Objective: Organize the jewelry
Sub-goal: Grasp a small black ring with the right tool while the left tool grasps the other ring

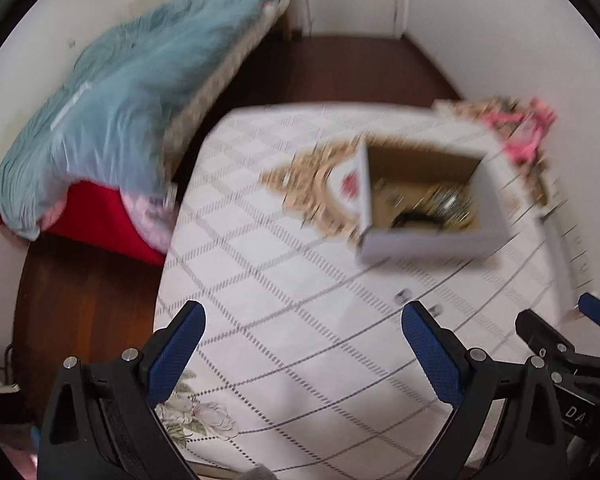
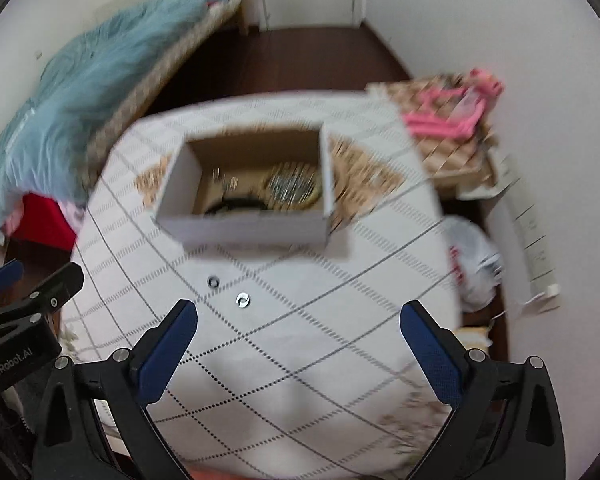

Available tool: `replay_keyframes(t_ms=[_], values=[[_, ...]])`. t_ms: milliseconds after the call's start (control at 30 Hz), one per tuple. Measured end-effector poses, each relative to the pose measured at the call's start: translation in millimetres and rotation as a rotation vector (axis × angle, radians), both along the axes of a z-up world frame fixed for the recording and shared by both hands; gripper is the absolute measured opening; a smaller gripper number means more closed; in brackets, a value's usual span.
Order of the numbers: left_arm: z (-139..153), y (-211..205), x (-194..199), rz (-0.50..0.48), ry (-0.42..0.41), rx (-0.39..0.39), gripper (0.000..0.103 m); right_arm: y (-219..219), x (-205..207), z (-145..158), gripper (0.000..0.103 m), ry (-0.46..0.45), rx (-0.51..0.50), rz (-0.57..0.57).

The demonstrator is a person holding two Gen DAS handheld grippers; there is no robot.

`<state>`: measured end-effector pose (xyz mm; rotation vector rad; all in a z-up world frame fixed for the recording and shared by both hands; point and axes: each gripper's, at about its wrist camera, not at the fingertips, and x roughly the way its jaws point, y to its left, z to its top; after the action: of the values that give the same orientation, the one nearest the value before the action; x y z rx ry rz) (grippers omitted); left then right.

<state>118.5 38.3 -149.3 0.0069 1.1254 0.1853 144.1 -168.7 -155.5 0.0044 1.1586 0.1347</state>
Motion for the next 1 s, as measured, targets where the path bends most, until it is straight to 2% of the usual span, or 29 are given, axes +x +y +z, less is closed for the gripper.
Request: replay_keyframes(t_ms=[33,67,133,233,267,400,467,500,600,633,833,1000], values=[[-11,3,2,0.006,0.027,0.004,0.100,4,2,-11,0.091,0.011,-0.002,0.006],[-20,5,2,0.013,0.049,0.006,0.100,9,5,-27,0.078,0.029,0.001,0.015],[-42,10,5,0.020,0.104,0.011,0.100,20,11,-55,0.069,0.073,0.009,0.032],[-60,15,8,0.022,0.144,0.033,0.100,31,16,-79,0.064,0.087,0.006,0.048],[-66,17,9,0.023,0.153,0.035,0.100,35,16,-85,0.060,0.088,0.010,0.057],[-78,22,13,0.030,0.185,0.030,0.100,48,17,-98,0.054,0.088,0.008,0.082],[-82,23,15,0.030,0.193,0.033,0.100,50,17,-104,0.042,0.100,0.009,0.091],[-83,24,16,0.030,0.196,0.032,0.100,50,17,-105,0.041,0.104,0.002,0.093],[-87,26,19,0.029,0.204,0.032,0.100,56,13,-104,0.021,0.065,-0.040,0.115],[-88,25,20,0.027,0.206,0.032,0.100,57,14,-104,0.011,0.060,-0.045,0.121],[-84,9,24,-0.002,0.185,0.027,0.100,37,11,-95,0.011,0.045,-0.008,0.082],[-84,-22,33,-0.053,0.163,-0.044,0.100,-6,7,-79,0.011,0.028,0.020,-0.015]])
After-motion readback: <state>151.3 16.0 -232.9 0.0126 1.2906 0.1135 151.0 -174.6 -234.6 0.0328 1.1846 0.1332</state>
